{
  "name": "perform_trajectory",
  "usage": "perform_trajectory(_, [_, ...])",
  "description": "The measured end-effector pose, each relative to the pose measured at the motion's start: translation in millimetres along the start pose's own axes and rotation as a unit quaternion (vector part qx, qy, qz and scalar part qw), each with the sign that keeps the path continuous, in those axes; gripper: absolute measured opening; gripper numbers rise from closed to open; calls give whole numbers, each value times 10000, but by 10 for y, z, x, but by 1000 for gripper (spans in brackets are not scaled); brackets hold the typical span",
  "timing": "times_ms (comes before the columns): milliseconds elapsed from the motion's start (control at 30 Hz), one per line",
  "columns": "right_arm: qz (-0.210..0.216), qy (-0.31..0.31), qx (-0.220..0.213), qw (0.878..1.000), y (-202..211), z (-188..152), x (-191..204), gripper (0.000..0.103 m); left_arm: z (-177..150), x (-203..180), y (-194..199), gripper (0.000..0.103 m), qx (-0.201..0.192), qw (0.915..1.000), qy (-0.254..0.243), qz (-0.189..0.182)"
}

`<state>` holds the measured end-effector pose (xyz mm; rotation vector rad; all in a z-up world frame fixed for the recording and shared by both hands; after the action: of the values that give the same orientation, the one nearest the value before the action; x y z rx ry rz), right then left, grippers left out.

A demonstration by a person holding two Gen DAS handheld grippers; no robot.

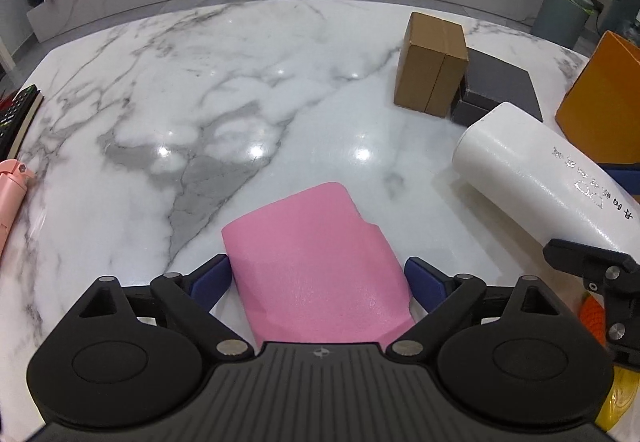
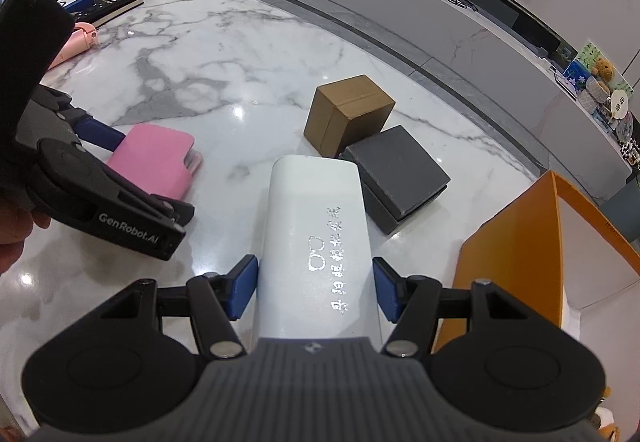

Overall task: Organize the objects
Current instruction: 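Lift the pink pouch with the left tool while the right tool carries the glasses case to the box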

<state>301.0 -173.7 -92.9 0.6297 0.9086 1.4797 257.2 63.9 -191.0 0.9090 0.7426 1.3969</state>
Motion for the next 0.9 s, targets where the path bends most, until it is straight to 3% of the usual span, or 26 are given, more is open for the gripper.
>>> perform_trajectory(500, [-43,30,-102,9999,150,41,6,63,90,69,291,101,-201,9994,-141,-232])
perform_trajectory(900, [-172,72,-422,9989,595,182,-27,63,258,-29,773,100,-565,9977,-317,-197])
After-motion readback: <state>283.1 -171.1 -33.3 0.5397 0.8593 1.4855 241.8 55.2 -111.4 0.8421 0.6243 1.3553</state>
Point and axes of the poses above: each gripper's, at about its wrist camera, not at the fingertips, and y roughly against the way its jaws point, x to its left, z to its top, the point moved 6 cm from there along -y, roughly the way its jaws point, and after that the axes turned 6 degrees about z, right-handed, at the moved point
